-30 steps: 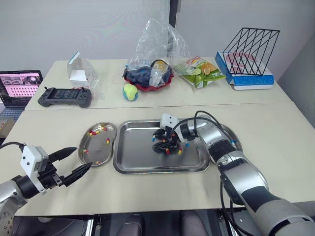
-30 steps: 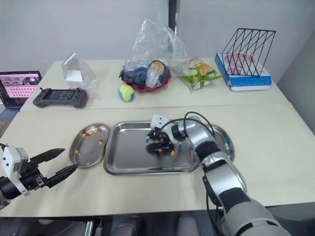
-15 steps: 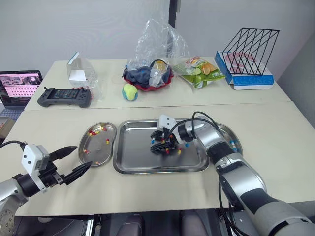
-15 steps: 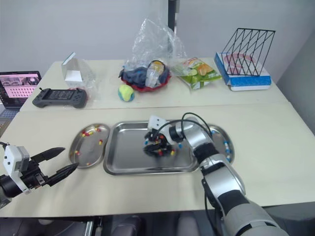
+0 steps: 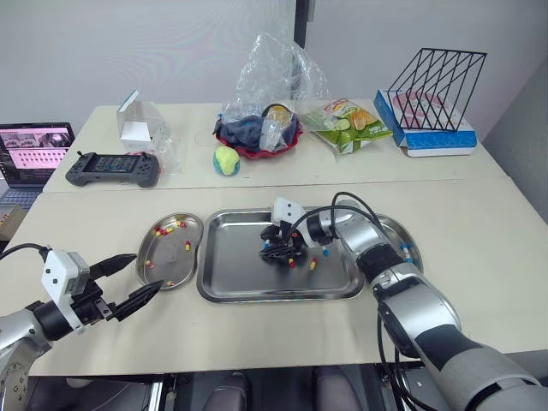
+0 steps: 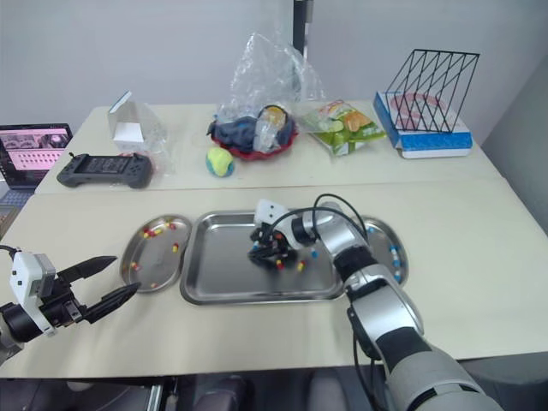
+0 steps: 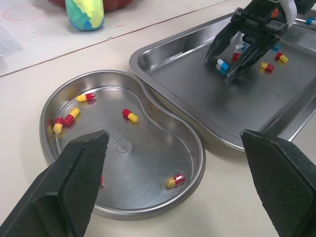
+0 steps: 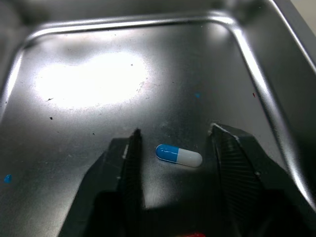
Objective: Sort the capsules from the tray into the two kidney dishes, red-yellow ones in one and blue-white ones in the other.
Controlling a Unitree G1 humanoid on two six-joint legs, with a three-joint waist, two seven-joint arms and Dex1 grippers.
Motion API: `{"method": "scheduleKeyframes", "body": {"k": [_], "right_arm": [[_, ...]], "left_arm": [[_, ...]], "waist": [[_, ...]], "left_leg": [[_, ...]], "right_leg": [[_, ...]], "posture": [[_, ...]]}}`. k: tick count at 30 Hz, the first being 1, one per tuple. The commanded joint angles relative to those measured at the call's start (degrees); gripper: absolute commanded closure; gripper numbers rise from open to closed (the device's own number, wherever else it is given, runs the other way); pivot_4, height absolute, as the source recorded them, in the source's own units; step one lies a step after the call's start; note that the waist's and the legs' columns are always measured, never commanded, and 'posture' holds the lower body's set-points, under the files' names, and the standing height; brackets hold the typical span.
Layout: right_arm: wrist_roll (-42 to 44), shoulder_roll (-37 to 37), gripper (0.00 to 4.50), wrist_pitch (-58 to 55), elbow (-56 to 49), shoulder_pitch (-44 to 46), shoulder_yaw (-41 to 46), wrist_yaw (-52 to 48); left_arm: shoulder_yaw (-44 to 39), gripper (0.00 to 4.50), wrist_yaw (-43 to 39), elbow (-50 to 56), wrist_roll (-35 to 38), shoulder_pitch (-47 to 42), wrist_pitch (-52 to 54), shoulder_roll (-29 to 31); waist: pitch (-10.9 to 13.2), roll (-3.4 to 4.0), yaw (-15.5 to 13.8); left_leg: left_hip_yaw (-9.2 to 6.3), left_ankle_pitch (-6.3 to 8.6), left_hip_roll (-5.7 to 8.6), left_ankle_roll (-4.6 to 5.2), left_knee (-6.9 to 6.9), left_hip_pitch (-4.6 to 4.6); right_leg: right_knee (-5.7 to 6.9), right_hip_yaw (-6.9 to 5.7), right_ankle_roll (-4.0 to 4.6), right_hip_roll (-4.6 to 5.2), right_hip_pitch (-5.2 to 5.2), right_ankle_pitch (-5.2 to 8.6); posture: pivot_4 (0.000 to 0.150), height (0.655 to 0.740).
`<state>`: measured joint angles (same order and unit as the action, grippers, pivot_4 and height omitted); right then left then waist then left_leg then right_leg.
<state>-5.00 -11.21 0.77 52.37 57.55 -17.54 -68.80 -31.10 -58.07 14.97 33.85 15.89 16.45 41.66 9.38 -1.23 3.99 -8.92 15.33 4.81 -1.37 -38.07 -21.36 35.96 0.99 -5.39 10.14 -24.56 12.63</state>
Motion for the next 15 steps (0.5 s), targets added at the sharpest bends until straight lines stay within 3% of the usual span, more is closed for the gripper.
{"method": "scheduleKeyframes", "body": {"k": [1,3,15], "right_arm": [[0.08,-0.26,3.63,-0.54,-0.73,0.30,0.30,-0.41],[0.06,-0.33,4.29,-0.57,-1.31,0.06,0.27,-0.40],[4.72,0.17,4.29,-4.67,-5.41,0.62,3.71,-1.31]], "left_arm": [[-0.45,0.00,-0.05,0.73,0.34,-0.30,-0.66,0.46],[-0.37,0.00,-0.12,0.67,0.41,-0.46,-0.65,0.46],[0.56,0.00,-0.17,0.23,0.26,-1.59,-0.57,0.56]], "waist": [[0.00,0.00,0.00],[0.00,0.00,-0.01],[0.00,0.00,0.00]], "left_leg": [[0.00,0.00,0.00,0.00,0.00,0.00],[0.00,0.00,0.00,0.00,0.00,0.00],[0.00,-0.01,0.00,-0.02,0.00,0.00]], "right_leg": [[0.00,0.00,0.00,0.00,0.00,0.00],[0.00,0.00,0.00,0.00,0.00,0.00],[0.02,0.00,0.00,0.00,-0.01,0.00]], "posture": [[0.150,0.7400],[0.150,0.7400],[0.150,0.7400]]}}
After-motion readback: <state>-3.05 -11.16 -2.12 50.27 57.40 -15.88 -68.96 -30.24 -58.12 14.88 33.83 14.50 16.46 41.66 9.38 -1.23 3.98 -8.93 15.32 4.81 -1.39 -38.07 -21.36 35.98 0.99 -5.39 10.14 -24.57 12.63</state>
